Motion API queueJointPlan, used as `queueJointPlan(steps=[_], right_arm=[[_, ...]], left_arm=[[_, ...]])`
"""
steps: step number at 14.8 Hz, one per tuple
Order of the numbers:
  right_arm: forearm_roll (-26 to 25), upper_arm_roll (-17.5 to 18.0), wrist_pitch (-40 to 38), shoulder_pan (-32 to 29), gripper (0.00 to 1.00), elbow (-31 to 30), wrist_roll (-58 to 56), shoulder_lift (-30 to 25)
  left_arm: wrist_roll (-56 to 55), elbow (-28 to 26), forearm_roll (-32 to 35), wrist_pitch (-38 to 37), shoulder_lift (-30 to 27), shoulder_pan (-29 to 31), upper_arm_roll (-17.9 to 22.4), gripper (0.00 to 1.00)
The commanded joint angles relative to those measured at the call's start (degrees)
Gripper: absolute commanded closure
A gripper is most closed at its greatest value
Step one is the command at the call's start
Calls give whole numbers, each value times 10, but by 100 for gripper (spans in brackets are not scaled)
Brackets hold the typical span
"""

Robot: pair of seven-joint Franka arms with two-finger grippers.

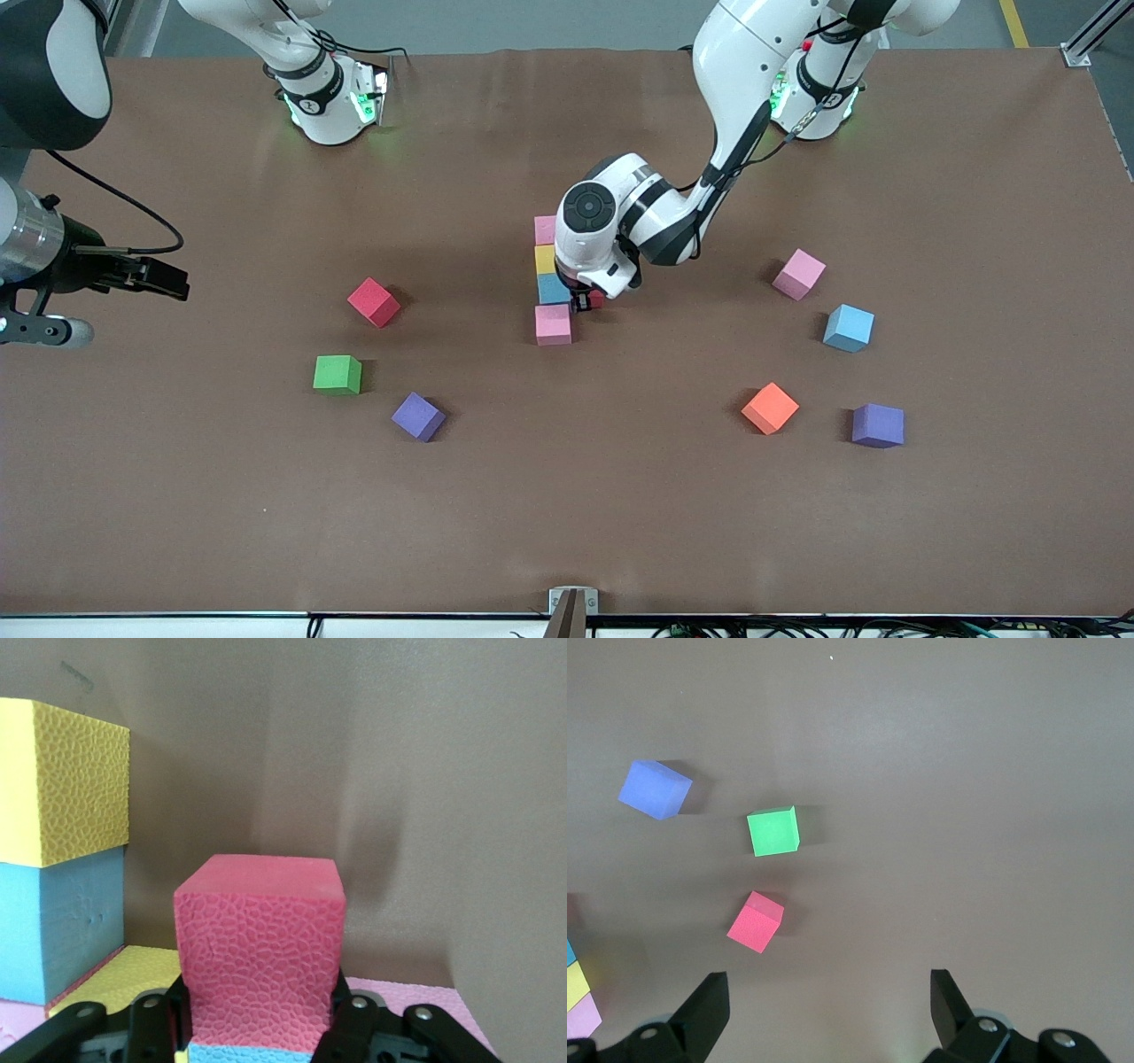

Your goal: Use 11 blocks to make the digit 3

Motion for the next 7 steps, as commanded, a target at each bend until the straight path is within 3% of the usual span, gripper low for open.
queueJointPlan(steps=[1, 7], right_arm=[[7, 2, 11, -5, 0, -23, -4, -17], [7, 2, 11, -4, 0, -23, -4, -17]], left_arm=[[20, -5, 12, -4, -9, -3, 3, 2], [34, 3, 15, -9, -24, 3, 3, 0]])
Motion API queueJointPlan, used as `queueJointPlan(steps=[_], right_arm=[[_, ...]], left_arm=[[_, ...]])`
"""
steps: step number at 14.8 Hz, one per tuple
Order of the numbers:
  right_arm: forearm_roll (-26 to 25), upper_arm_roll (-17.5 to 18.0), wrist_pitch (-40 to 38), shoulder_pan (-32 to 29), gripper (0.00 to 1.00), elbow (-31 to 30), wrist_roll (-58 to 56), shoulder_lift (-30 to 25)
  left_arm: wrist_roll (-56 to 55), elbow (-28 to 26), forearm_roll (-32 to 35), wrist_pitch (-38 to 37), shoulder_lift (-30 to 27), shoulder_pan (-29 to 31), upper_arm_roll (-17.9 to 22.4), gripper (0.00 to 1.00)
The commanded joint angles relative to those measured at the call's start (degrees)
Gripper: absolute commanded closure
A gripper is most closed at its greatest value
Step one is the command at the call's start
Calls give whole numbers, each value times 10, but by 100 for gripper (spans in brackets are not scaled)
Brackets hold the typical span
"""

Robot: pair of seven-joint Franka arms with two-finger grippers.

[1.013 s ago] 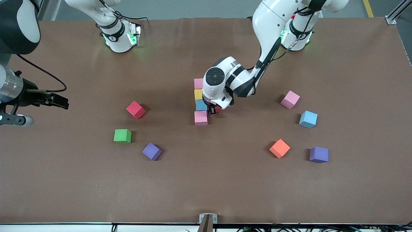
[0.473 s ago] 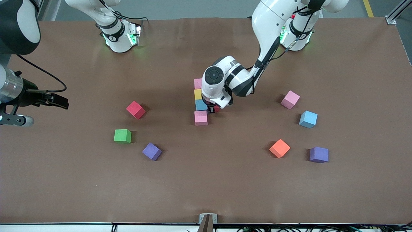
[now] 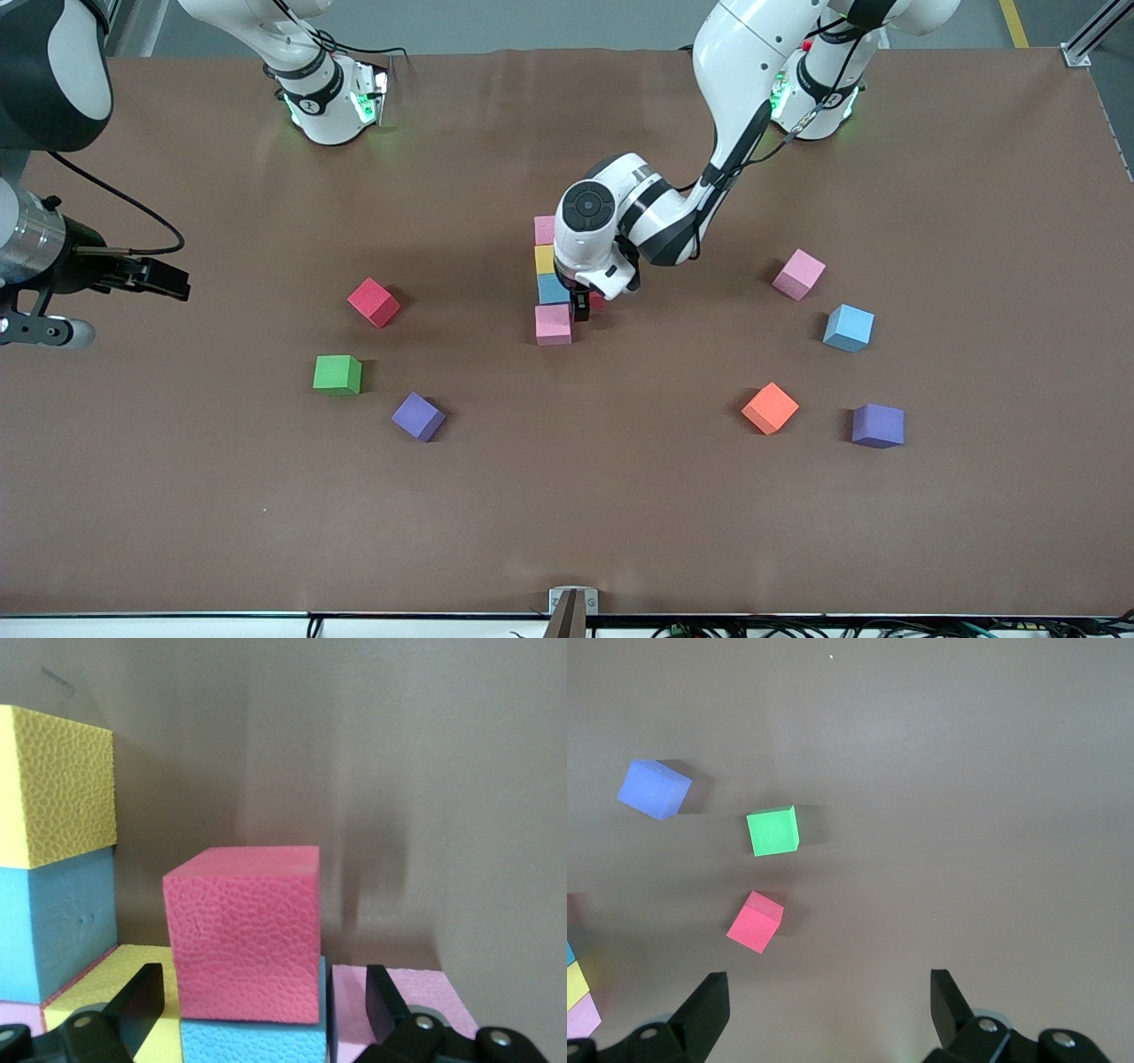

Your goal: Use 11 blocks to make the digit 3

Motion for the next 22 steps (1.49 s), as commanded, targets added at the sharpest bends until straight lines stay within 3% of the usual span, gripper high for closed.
queueJointPlan(steps=[1, 5, 11, 15, 22], right_arm=[[7, 1, 9, -4, 0, -23, -4, -17], [7, 1, 12, -4, 0, -24, -4, -18], [8, 2, 11, -4, 0, -24, -3, -24], [9, 2, 13, -5, 0, -45, -3, -46], [31, 4, 33, -38, 0, -97, -32, -83]], left_arm=[[11, -5, 9, -20, -39, 2, 3, 0], [71, -5, 9, -125, -111, 9, 9, 0], [279, 2, 25, -195, -158, 121, 9, 0], [447, 25, 34, -195, -147, 217, 8, 0], [615, 70, 44, -171, -53, 316, 9, 0]])
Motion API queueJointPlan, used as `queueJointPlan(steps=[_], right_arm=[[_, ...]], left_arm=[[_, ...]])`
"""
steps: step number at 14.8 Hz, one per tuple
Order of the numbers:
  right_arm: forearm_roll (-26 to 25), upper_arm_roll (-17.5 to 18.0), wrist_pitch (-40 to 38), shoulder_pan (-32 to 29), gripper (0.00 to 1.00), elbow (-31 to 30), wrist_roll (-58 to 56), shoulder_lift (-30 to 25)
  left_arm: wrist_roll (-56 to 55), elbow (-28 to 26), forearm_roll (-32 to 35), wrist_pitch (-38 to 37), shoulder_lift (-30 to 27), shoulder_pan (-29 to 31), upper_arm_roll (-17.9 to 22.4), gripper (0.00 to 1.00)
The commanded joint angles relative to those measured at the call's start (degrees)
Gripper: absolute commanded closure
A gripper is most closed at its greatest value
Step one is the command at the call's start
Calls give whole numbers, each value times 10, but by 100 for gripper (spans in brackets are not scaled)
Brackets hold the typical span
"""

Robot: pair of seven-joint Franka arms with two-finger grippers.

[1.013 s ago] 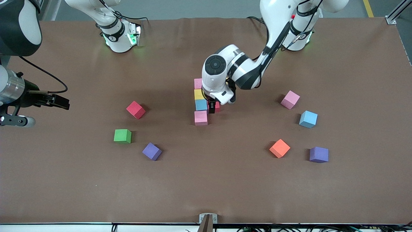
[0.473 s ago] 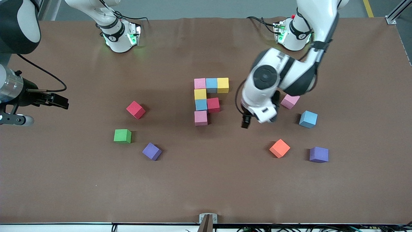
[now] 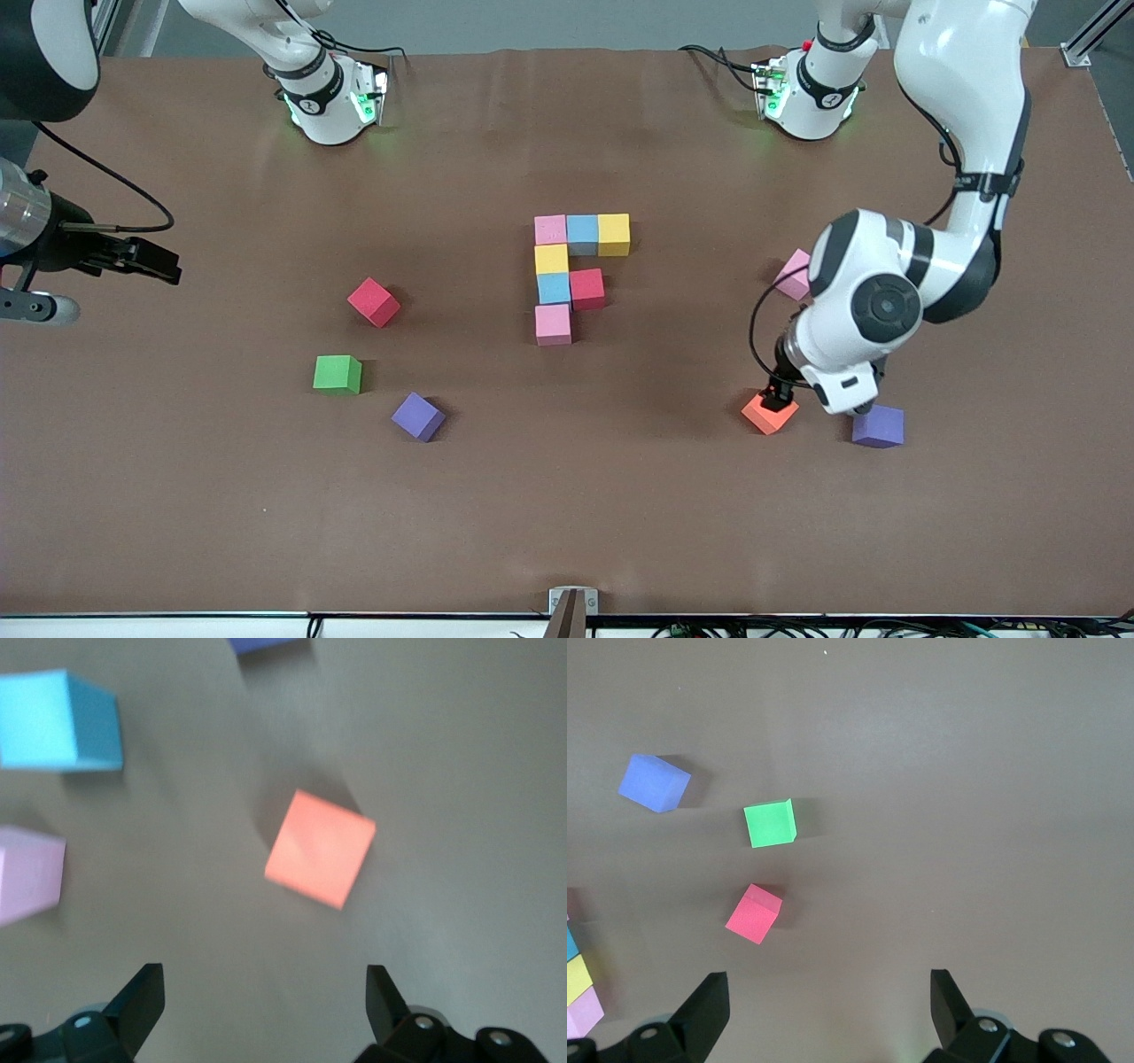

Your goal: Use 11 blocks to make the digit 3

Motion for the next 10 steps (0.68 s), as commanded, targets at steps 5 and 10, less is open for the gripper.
queueJointPlan(steps=[5, 10], right_arm=[[22, 3, 34, -28, 0, -81, -42, -72], [22, 3, 4, -26, 0, -78, -42, -105]], left_arm=[[109, 84, 9, 19, 95, 30, -5, 4], [109, 82, 12, 68, 119, 24, -4, 3]])
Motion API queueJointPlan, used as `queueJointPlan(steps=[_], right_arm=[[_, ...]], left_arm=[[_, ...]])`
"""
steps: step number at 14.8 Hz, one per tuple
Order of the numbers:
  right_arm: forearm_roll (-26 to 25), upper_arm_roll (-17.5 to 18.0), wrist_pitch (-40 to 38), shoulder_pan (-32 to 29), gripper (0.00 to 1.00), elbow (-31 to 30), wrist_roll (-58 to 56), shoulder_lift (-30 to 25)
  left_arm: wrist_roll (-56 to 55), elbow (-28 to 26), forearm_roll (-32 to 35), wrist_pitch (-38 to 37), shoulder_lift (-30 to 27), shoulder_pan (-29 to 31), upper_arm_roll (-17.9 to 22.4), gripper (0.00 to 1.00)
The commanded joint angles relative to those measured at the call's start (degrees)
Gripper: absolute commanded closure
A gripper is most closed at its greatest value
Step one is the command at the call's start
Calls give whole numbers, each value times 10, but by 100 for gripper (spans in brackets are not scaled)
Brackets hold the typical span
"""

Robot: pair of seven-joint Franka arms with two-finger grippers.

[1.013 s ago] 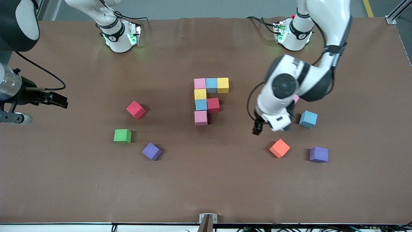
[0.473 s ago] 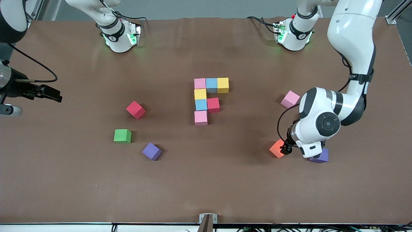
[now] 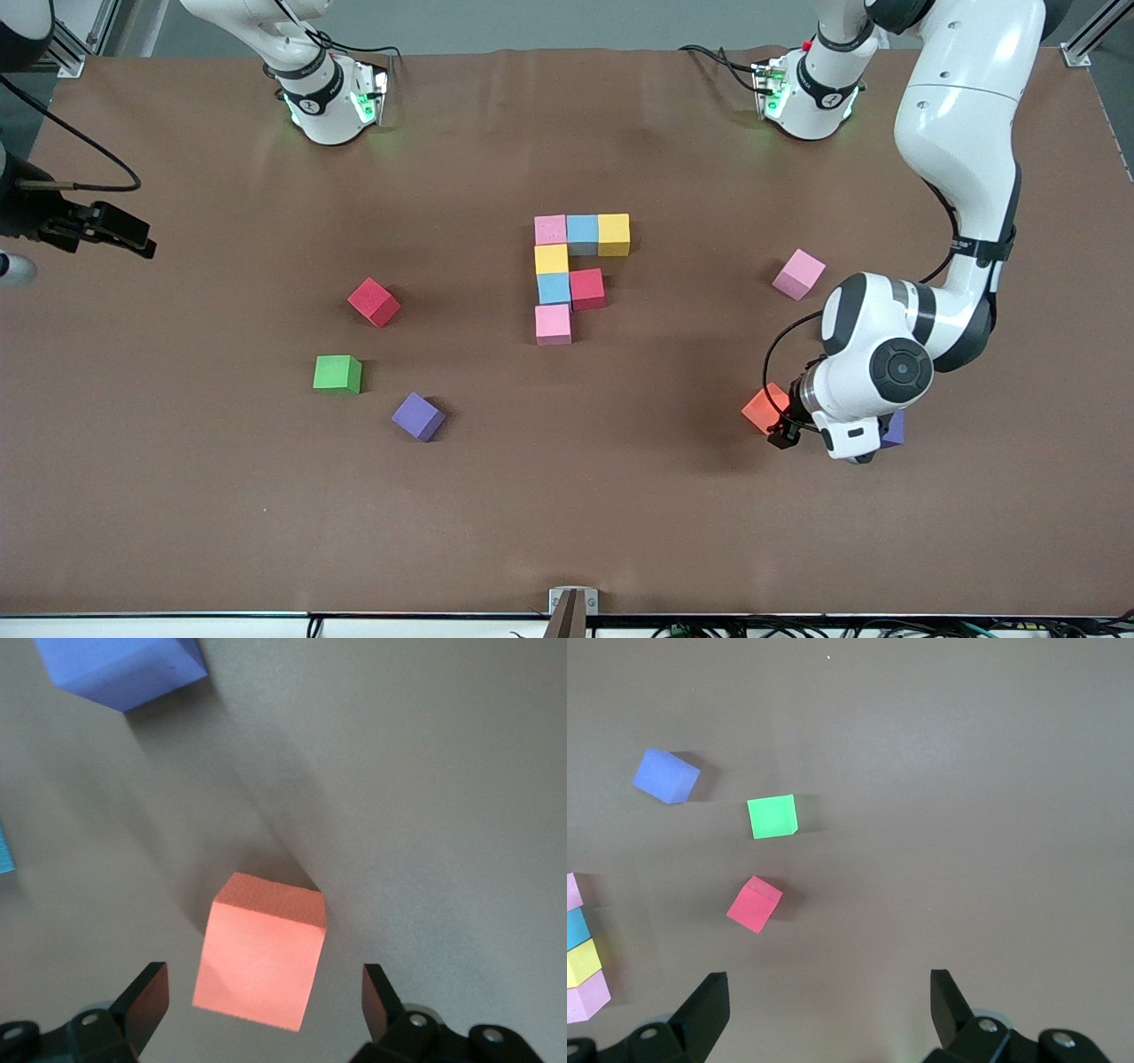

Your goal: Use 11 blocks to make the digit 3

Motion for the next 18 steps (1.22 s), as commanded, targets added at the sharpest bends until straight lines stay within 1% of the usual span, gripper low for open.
queueJointPlan(steps=[1, 3, 8, 14, 18], right_arm=[[8, 4, -14, -2, 0, -23, -7, -40], [8, 4, -21, -2, 0, -23, -7, -49], [8, 5, -46, -2, 0, -24, -6, -63], [9, 5, -52, 5, 0, -25, -6, -77], [27, 2, -42, 3, 0, -23, -7, -75]], left_arm=[[3, 12, 12, 23, 16, 0, -3, 3], [2, 11, 12, 36, 25, 0, -3, 3], [3, 11, 12, 36, 29, 0, -3, 3], [10, 11, 12, 33, 29, -1, -3, 3], [11, 12, 12, 28, 25, 0, -2, 3]])
